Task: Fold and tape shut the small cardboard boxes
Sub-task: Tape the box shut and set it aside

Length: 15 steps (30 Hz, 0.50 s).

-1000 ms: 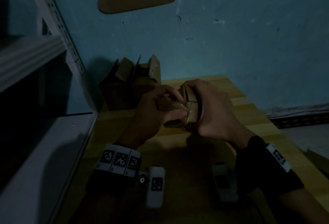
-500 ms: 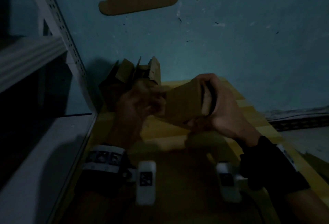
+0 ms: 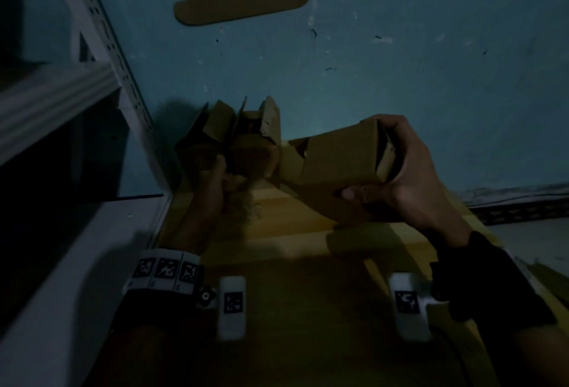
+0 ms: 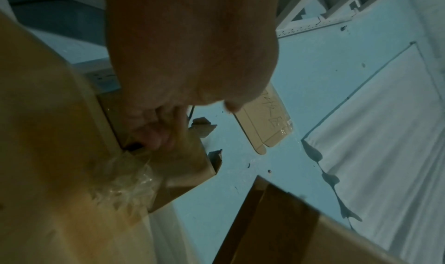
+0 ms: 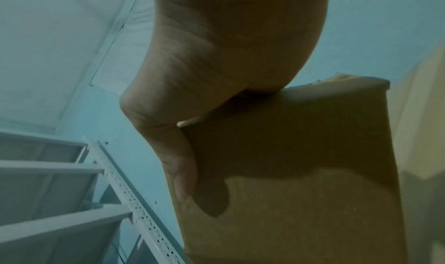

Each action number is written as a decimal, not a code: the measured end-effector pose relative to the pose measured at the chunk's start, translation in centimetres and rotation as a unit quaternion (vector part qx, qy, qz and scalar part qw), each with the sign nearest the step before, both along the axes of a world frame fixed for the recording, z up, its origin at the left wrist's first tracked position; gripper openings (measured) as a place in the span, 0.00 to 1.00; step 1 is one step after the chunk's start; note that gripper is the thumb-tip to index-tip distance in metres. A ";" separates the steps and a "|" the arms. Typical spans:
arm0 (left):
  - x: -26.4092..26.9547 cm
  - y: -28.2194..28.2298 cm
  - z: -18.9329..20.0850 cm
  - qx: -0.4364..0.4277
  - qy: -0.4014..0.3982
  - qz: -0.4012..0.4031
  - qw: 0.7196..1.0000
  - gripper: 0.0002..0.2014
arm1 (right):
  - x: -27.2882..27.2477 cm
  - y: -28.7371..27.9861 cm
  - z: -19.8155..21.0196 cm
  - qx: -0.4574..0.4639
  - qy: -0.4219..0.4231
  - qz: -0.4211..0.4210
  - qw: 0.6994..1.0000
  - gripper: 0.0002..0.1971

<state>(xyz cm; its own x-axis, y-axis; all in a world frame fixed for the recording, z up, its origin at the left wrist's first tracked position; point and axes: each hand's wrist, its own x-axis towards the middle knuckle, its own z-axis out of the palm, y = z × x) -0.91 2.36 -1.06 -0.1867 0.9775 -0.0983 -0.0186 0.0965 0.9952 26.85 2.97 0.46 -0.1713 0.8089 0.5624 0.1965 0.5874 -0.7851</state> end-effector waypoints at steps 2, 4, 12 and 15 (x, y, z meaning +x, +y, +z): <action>0.0 -0.1 -0.3 0.013 0.110 0.002 0.994 0.16 | 0.0 0.3 -0.2 -0.001 0.015 0.004 1.000 0.46; -0.4 0.4 -1.3 0.026 0.233 -0.015 0.972 0.13 | -0.1 0.5 -0.3 -0.003 0.024 0.009 1.000 0.46; -0.7 0.3 -2.7 0.002 0.388 -0.028 0.921 0.04 | -0.8 0.7 -0.6 -0.003 0.003 0.005 1.000 0.45; -1.0 0.1 -2.2 0.017 0.401 0.039 0.915 0.06 | -0.8 0.6 -0.6 -0.008 0.005 0.009 1.000 0.45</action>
<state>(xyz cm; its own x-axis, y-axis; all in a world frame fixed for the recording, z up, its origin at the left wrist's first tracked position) -1.86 2.44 -3.24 -0.2548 0.9579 0.1320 0.7137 0.0942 0.6941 26.05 3.56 -0.13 -0.1808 0.8151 0.5504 0.1779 0.5775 -0.7968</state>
